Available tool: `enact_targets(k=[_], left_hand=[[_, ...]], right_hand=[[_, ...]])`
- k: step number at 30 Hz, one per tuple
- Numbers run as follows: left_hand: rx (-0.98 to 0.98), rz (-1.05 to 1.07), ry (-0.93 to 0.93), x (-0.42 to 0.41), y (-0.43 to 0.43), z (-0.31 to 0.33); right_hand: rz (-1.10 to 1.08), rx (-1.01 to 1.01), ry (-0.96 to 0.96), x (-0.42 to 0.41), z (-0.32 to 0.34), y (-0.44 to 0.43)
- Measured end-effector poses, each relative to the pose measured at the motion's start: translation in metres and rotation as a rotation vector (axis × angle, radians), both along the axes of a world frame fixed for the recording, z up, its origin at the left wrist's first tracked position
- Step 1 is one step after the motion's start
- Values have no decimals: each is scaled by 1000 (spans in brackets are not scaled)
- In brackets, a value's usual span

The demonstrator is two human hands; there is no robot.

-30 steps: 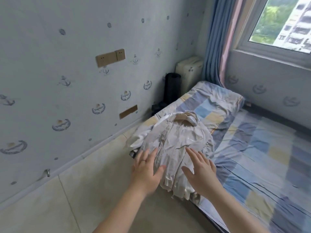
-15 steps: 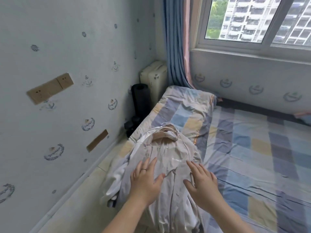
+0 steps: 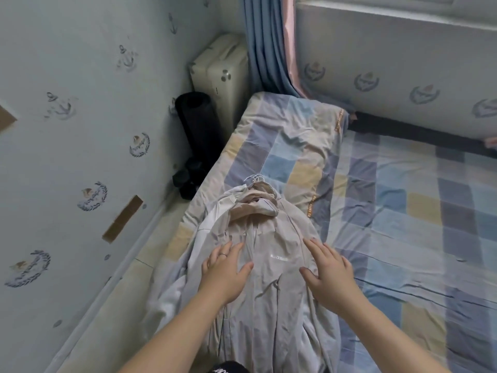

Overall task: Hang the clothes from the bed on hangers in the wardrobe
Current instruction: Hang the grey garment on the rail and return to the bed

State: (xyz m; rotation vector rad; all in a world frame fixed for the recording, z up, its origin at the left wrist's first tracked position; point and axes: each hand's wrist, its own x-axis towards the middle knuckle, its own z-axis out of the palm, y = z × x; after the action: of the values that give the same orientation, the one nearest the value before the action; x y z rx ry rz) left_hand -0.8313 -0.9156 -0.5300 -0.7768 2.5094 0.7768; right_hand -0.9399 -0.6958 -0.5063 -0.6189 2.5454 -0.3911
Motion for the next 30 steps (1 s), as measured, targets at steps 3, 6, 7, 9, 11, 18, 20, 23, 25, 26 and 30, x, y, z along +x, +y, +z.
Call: enact_targets(k=[3, 6, 7, 9, 11, 18, 20, 23, 25, 26, 30], left_hand=[[30, -45, -57, -31, -36, -46], [38, -98, -101, -63, -65, -96], [23, -121, -103, -75, -74, -115], [-36, -156, -76, -103, -91, -154], [-107, -179, -39, -131, -106, -197], [-352, -368, 131, -228, -146, -304], [-328, -376, 224, -239, -159, -320], [-189, -80, 388, -241, -183, -330], [-78, 272, 360, -237, -206, -330], [-66, 393, 302, -232, -220, -332], [-118, 444, 66, -208, -258, -333]], right_hand=[[-39, 51, -46, -23, -36, -24], [-96, 110, -110, -44, -78, -46], [-112, 124, -132, -52, -93, -53], [-126, 137, -157, -69, -125, -69], [-123, 139, -170, -89, -159, -87], [-126, 118, -136, -168, -276, -143], [-198, 59, -108, -188, -299, -155], [-316, -34, -36, -208, -319, -168], [-349, -43, -11, -216, -324, -176], [-343, -35, -16, -219, -326, -179], [-271, -20, -112, -232, -339, -190]])
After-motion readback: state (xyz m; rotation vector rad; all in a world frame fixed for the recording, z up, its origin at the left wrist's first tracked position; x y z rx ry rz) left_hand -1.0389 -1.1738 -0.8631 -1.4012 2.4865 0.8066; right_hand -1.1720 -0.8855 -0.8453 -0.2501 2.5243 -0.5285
